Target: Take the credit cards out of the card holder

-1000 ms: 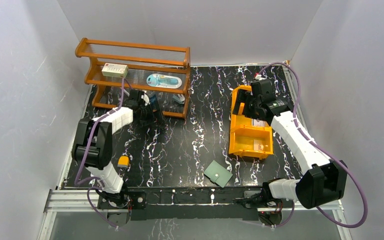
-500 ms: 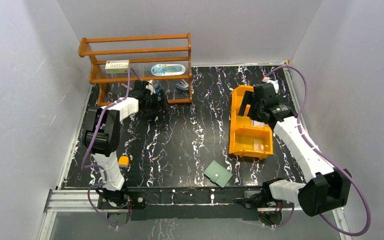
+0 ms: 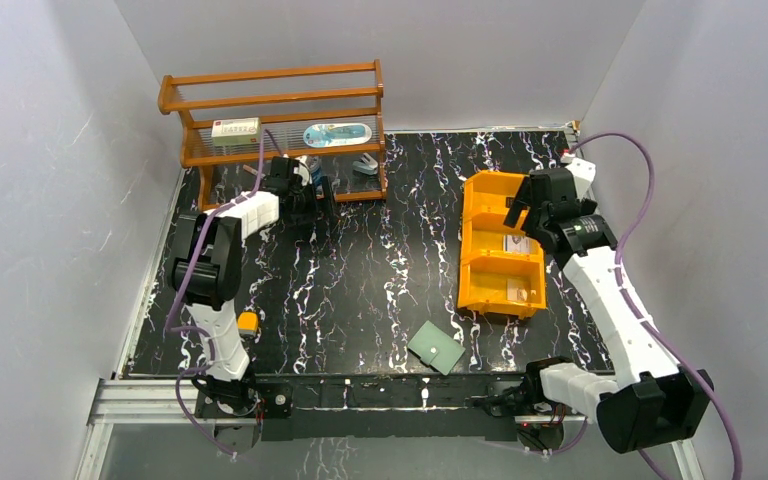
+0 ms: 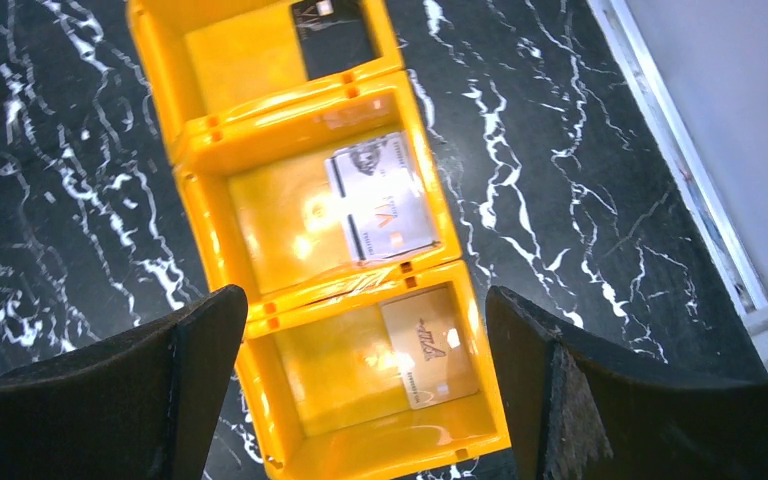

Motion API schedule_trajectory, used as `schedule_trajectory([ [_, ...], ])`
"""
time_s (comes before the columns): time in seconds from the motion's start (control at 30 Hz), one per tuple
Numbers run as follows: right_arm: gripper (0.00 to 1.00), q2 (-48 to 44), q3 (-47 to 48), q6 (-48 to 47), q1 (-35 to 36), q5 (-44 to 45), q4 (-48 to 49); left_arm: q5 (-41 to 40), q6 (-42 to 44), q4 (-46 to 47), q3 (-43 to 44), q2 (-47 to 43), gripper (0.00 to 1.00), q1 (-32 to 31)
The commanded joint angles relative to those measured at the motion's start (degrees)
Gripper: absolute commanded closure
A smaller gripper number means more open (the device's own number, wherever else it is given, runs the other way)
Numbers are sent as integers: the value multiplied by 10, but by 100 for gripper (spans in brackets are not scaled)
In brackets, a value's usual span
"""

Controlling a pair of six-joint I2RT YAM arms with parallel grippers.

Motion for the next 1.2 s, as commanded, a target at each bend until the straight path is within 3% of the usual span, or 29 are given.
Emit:
schedule_trajectory([
  [0.0,1,10,5,1,-52,-30,-12,-63,23,-30,-43,-40,10,4],
  [0.27,2,38,-14,0,-142,-115,-10,-134,21,-21,-119,-95,7,37],
  [0.5,1,101,-31,-13,-233,-257,36,-139,80,-17,-85,-65,7,74],
  [0.63,2,153,-15,-17,-248,-329,65,-149,109,-25,-43,-24,7,82],
  [1.03,2,257,53,-22,-257,-344,82,-126,124,-26,21,46,7,102],
  [1.17,2,298,97,-25,-257,-382,84,-118,116,-27,9,32,7,103],
])
